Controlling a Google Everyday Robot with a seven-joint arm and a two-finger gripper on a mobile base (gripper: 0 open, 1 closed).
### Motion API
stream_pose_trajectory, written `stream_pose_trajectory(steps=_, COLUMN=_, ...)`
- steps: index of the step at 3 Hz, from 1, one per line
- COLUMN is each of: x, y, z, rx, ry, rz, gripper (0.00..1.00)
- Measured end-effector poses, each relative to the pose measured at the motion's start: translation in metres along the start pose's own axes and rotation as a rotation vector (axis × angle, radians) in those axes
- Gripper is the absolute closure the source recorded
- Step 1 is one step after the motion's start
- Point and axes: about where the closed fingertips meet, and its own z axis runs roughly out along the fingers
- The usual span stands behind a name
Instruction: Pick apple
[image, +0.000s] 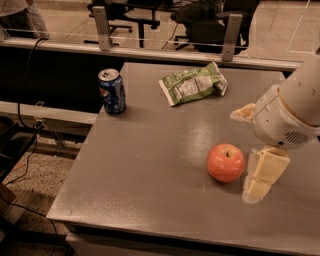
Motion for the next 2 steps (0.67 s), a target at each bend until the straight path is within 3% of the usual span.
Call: stream_pose_trajectory(steps=2, x=0.004, y=0.003, z=0.027, rx=-0.022, ry=-0.023, rz=0.018, gripper=0.00)
